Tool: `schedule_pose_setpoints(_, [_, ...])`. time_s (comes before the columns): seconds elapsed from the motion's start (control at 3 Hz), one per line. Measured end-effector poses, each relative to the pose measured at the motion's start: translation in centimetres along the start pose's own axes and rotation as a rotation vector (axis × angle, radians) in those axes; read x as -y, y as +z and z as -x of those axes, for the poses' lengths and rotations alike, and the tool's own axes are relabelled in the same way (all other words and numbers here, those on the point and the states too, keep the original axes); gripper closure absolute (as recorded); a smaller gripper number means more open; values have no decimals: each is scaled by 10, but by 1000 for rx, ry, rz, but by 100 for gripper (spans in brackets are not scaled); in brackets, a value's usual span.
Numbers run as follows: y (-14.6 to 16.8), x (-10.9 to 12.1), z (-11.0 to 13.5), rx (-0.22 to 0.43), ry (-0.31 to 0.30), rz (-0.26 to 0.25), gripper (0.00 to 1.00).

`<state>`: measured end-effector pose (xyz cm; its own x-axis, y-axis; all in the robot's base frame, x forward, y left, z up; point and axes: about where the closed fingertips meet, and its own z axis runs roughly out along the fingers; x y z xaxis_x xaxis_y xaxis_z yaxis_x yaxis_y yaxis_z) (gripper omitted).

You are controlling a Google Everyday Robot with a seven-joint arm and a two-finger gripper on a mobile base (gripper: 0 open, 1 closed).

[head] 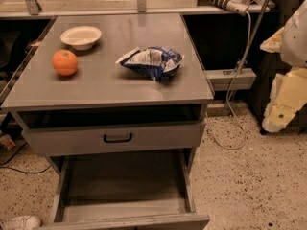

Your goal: Close middle drawer

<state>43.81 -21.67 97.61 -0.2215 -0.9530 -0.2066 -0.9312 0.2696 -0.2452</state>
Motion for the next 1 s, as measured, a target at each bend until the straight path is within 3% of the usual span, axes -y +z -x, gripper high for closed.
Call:
schedule_pose_setpoints(0.33, [0,0,0,0,0,0,0])
schedule_pose_setpoints(1.0, [0,0,0,0,0,0,42])
